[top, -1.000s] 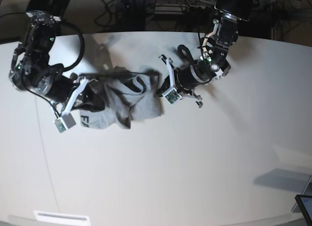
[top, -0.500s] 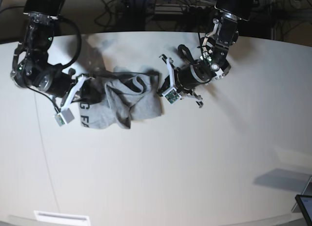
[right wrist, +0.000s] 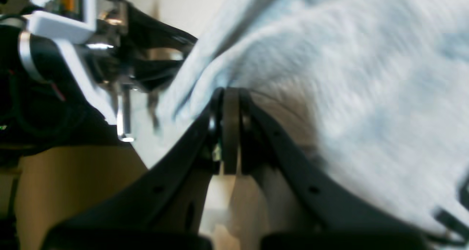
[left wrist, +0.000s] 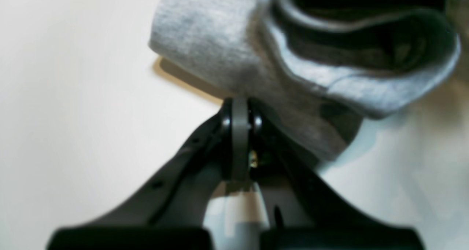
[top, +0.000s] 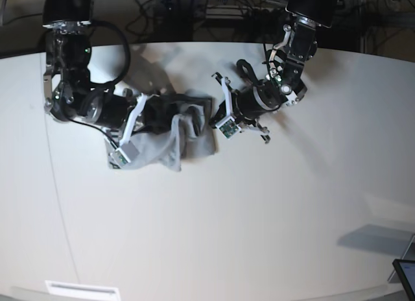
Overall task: Fold the T-shirt properly
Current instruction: 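Lay the folded end onto the bundle and open the right gripper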
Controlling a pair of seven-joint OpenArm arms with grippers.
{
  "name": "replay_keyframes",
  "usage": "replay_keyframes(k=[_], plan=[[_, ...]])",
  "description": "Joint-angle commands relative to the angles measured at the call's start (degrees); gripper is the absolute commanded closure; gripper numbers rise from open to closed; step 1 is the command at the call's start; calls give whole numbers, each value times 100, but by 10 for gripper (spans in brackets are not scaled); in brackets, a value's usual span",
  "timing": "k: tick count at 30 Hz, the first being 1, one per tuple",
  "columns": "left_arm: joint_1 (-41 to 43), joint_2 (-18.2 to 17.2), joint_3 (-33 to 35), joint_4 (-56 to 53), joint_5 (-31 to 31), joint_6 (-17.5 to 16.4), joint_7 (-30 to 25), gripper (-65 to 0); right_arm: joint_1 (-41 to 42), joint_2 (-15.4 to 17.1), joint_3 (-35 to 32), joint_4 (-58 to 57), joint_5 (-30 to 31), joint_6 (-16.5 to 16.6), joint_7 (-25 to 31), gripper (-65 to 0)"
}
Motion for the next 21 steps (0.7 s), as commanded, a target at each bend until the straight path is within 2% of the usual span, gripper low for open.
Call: replay_keyframes(k=[1, 7, 16, 21], plan=[[50, -63, 0, -30, 323, -37, 500, 0, 98, -10, -124, 83, 137, 24, 187, -1], [50, -54, 0, -30, 323, -37, 500, 0, 238, -177, -476, 74, 137, 24, 257, -1], [94, -46, 0, 85, 288, -37, 500, 0, 581, -186, -968, -304, 154, 24, 424, -1], [120, -90, 0, 480, 280, -37, 517, 0, 476, -195, -1083, -374, 163, 24, 363, -1]])
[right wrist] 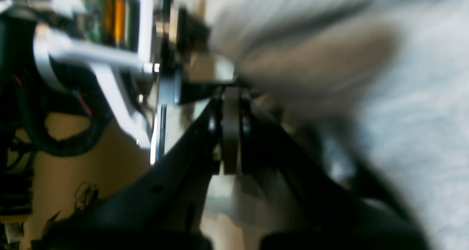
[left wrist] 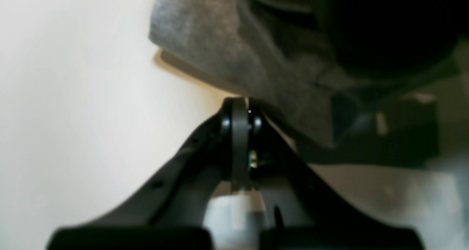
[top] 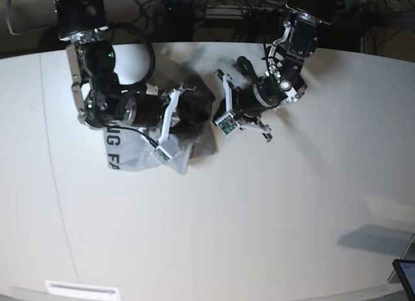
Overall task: Fold the T-shirt properly
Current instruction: 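Lay the folded end onto the bundle and open the right gripper, then press the bundle flat with both grippers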
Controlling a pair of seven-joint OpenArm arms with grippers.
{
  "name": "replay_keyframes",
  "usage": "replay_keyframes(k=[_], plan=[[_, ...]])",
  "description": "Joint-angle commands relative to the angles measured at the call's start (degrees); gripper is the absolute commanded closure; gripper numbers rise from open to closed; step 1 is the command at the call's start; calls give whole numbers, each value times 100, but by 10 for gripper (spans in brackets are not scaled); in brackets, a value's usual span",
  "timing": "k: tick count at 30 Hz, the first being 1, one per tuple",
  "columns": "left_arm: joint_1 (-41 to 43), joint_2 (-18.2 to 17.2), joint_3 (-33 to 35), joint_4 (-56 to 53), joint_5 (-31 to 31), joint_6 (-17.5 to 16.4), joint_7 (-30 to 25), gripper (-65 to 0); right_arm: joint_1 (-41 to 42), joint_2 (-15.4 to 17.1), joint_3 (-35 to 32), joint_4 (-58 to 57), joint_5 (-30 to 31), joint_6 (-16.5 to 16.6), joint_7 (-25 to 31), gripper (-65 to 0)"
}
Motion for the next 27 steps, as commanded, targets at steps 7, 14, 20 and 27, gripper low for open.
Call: replay_keyframes(k=[7, 14, 20, 27], plan=[[145, -59, -406, 294, 133, -37, 135, 0, 3, 2, 272, 1401, 176, 26, -592, -1], [154, -323, -441, 197, 133, -37, 126, 0, -58, 46, 1133, 1832, 176, 70, -829, -1], [119, -323, -441, 188, 133, -37, 126, 0, 539, 46, 1538, 1357, 168, 78, -821, 0], [101, -235, -441, 188, 133, -37, 126, 0, 970, 20, 1529, 443, 168, 87, -601, 0]])
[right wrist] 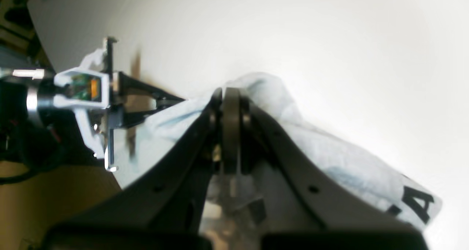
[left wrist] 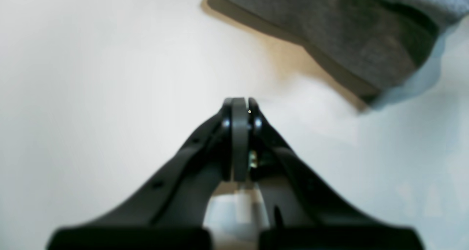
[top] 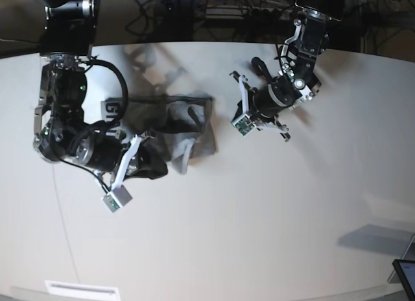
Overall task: Fold the T-shirt properly
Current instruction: 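Press the bundle flat with both grippers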
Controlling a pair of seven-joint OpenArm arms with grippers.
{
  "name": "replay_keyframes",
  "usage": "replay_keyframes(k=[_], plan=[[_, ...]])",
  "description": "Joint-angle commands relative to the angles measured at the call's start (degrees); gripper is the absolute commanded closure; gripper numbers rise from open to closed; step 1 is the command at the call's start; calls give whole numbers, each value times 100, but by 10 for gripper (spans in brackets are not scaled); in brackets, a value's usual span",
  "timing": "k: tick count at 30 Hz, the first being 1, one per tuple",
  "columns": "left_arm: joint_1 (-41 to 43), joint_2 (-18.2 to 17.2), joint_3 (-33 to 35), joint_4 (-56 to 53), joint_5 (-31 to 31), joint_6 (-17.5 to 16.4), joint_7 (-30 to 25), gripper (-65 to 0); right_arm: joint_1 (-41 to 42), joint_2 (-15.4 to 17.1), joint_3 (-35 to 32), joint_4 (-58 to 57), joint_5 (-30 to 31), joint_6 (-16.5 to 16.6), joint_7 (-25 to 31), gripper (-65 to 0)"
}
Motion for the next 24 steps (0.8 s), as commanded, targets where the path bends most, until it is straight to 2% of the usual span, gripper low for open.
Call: replay_keyframes(k=[1, 7, 10, 15, 20, 24], plan=[[-39, -21, -15, 39, 31, 2, 67, 0, 98, -4, 12, 14, 133, 26, 147, 0], [-48, -21, -15, 39, 31, 2, 67, 0, -51, -172, 3, -707, 133, 88, 437, 0], [-48, 6, -15, 48, 31, 2, 67, 0, -60, -180, -252, -1243, 133, 545, 701, 0], [-56, 85, -15, 75, 31, 2, 67, 0, -60, -172, -911, -2166, 133, 826, 1299, 0], [-56, 94, -15, 75, 31, 2, 67, 0, -34, -163, -1395, -2694, 133, 826, 1677, 0], [-56, 94, -15, 75, 31, 2, 67, 0, -25, -119, -1404, -2500, 133, 800, 1598, 0]])
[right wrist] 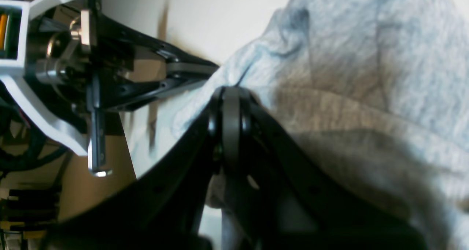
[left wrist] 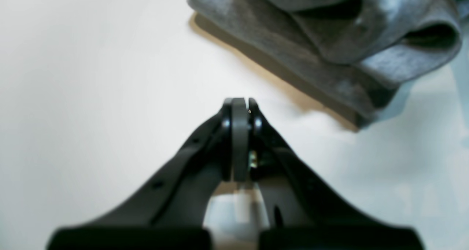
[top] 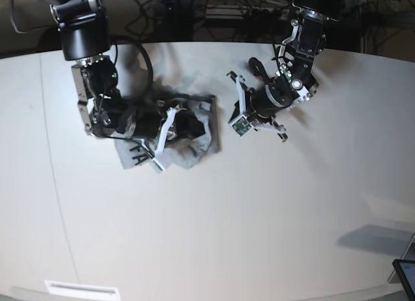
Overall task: Fold the T-shirt properly
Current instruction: 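Press the bundle flat with both grippers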
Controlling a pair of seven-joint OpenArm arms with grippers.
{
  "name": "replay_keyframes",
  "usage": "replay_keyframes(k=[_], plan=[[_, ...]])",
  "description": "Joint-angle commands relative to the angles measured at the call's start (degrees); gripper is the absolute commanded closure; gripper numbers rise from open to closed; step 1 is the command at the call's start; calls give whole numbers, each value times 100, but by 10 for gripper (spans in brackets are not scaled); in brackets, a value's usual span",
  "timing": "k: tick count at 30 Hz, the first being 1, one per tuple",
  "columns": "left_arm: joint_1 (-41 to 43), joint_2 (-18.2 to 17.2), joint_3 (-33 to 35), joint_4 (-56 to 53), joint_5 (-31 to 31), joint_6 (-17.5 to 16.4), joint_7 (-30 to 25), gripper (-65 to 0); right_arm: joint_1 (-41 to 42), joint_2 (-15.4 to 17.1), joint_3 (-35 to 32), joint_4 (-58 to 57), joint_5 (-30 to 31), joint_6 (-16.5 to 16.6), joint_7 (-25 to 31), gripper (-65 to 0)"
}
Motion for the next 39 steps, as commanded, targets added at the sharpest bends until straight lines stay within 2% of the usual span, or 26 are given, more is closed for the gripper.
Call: replay_keyframes(k=[1, 5, 10, 12, 15, 19, 22, 24, 27, 29, 31, 34, 39], plan=[[-30, -18, -15, 72, 7, -18, 19, 0, 80, 56, 2, 254, 98, 13, -42, 0], [-30, -18, -15, 64, 7, -18, 19, 0, 71, 171, 11, 1239, 98, -5, -271, 0], [-30, -35, -15, 90, 7, -18, 10, 0, 54, 514, 19, 2479, 98, -14, -350, 0], [-30, -35, -15, 90, 7, -18, 10, 0, 10, 628, 19, 2725, 98, -189, -350, 0], [-30, -35, -15, 90, 7, -18, 1, 0, -78, 645, 90, 2734, 98, -585, -323, 0], [-39, -18, -24, 90, 7, -18, 1, 0, -263, 628, 441, 2531, 89, -638, -332, 0], [-100, -9, -15, 81, 7, -18, 1, 0, -298, 601, 468, 1925, 89, -638, -297, 0], [-100, -9, -15, 90, -11, -18, 1, 0, -263, 601, 441, 1389, 89, -541, -77, 0], [-100, 0, -6, 90, -29, -18, 1, 0, -157, 619, 424, 729, 80, -110, 257, 0], [-92, 0, -6, 90, -29, -18, 1, 0, -96, 645, 424, 545, 71, 136, 266, 0], [-74, 0, -6, 90, -29, -18, 1, 0, -78, 733, 433, 571, 71, 224, 248, 0], [-39, -9, -6, 266, -29, -18, 1, 0, -131, 848, 433, 1178, 89, 215, 213, 0], [242, -53, -15, 828, 7, -18, 1, 0, -386, 856, 477, 2558, 98, 206, -306, 0]])
